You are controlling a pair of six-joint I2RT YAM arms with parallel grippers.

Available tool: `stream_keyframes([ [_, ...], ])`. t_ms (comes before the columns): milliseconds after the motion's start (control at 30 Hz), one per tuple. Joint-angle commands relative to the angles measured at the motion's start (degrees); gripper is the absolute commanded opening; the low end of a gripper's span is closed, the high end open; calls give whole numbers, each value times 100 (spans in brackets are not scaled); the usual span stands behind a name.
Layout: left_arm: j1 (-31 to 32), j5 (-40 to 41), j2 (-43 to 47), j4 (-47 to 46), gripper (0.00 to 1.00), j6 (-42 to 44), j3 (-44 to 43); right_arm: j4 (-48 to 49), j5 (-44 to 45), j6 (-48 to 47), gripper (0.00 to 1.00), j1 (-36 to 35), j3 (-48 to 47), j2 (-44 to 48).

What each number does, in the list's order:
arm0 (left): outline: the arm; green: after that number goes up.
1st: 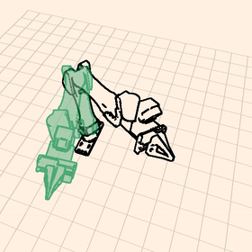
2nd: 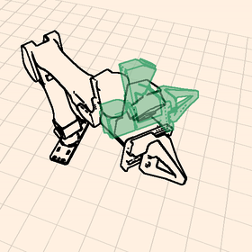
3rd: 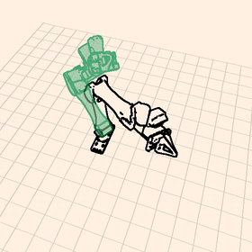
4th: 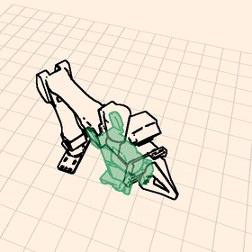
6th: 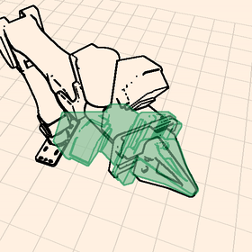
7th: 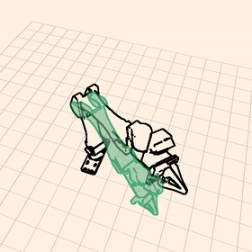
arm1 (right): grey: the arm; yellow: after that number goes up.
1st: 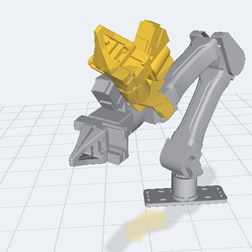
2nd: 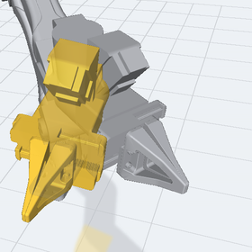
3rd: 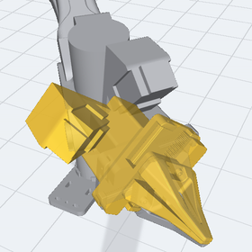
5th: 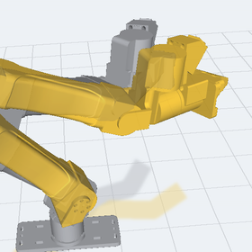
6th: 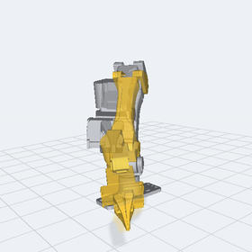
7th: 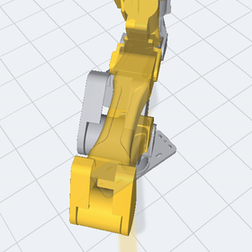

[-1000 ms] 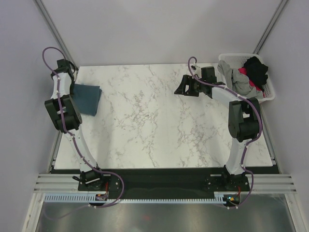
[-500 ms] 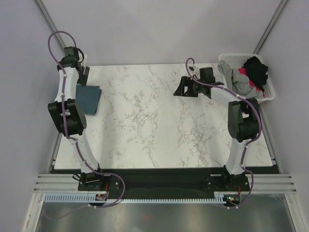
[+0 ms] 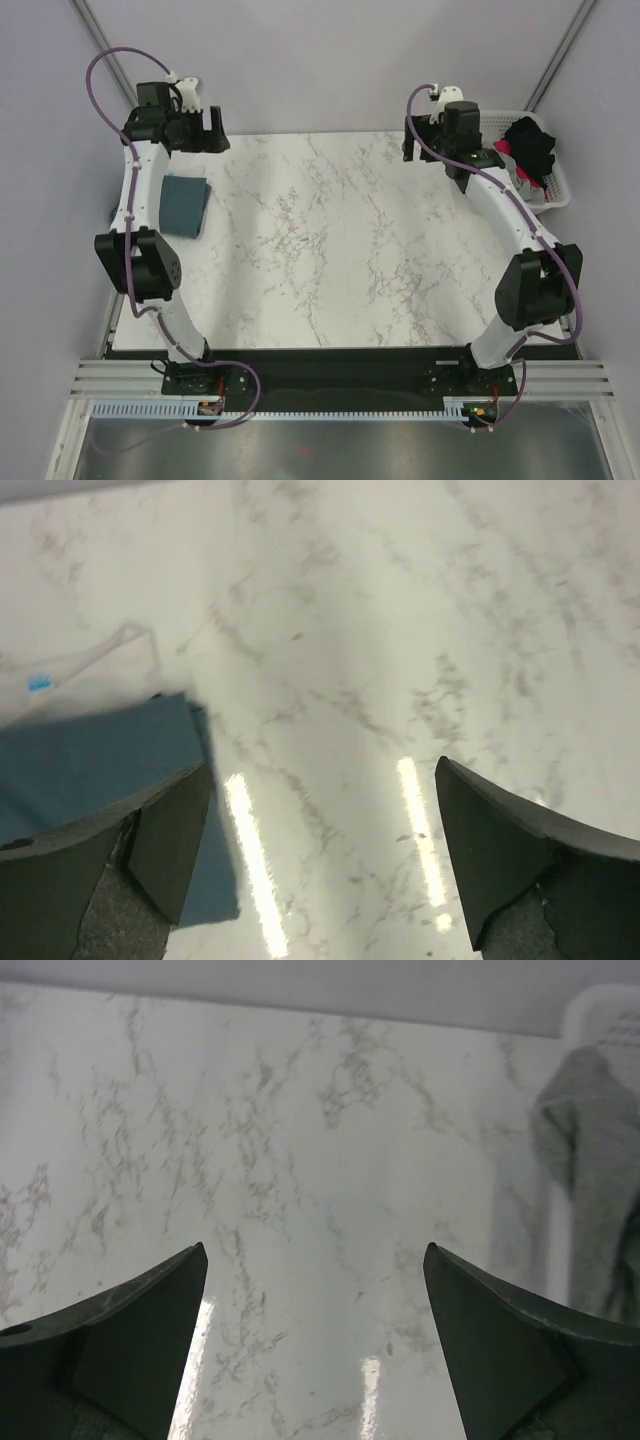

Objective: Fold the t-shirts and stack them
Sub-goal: Neatly place the folded tshirt to the corner

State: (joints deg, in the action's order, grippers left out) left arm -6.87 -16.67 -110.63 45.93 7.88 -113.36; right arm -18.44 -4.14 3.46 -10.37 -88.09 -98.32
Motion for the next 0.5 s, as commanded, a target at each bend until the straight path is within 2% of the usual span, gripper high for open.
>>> stream_keyframes([
  [0,370,-1164,806,-796,100,-630,77,-108,1774,-215,98,53,-33,366],
  [167,835,-567,1026,-1077,100,-700,745,-387,2426,-302,98,53,328,841],
  [333,881,-268,1087,-1025,100,-859,798,-1091,2840,-302,98,53,65,885],
  [467,916,198,1210,-1007,100,-613,807,-1101,2875,-250,98,62,135,929],
])
